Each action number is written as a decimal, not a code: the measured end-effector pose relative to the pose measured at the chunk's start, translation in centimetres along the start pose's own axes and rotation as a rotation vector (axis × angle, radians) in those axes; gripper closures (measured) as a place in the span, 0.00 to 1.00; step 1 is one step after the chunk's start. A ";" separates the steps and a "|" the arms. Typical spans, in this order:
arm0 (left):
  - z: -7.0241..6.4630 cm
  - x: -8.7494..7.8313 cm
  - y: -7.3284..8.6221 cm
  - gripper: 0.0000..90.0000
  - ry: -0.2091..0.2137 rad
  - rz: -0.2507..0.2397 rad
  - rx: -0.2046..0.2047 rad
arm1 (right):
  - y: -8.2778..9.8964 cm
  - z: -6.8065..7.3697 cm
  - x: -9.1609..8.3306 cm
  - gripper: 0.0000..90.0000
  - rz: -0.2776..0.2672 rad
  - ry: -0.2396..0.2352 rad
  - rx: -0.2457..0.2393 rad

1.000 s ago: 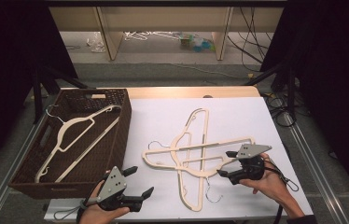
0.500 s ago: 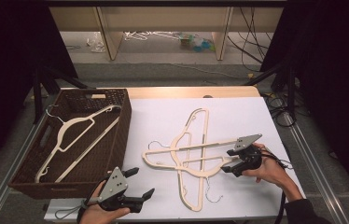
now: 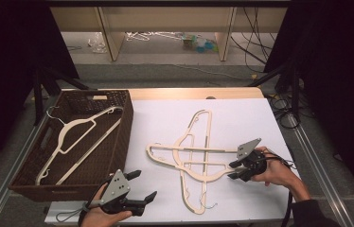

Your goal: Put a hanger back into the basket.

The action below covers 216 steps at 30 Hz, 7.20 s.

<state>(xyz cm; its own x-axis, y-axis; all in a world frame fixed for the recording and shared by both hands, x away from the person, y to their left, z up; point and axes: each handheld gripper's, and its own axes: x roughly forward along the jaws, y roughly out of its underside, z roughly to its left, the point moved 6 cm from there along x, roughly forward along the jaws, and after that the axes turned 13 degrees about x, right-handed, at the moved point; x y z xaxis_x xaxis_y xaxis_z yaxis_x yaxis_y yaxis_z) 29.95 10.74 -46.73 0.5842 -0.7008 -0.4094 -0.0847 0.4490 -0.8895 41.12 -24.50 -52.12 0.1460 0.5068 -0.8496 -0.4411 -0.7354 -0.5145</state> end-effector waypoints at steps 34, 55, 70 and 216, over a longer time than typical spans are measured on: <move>0.1 2.3 -0.1 0.23 0.011 0.040 0.065 | -0.7 2.2 -0.7 0.89 0.077 -0.054 -0.129; -0.7 12.8 -0.2 0.31 0.026 0.203 0.356 | -2.6 3.5 -3.4 0.89 0.064 -0.062 -0.149; -1.8 15.0 -0.6 0.38 0.029 0.215 0.532 | -3.2 3.7 -4.4 0.89 0.039 -0.082 -0.150; 24.2 -12.0 1.5 0.96 -0.222 0.250 -0.119 | -1.6 7.4 -5.1 0.25 -0.455 0.053 0.273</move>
<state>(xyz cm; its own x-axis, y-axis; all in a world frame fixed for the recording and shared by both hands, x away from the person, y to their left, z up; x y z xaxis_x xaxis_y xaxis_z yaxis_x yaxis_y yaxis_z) 42.37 33.25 -38.22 0.6936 -0.4343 -0.5747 -0.3330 0.5142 -0.7904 34.53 -22.56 -46.13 0.4176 0.7189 -0.5557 -0.5363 -0.2987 -0.7894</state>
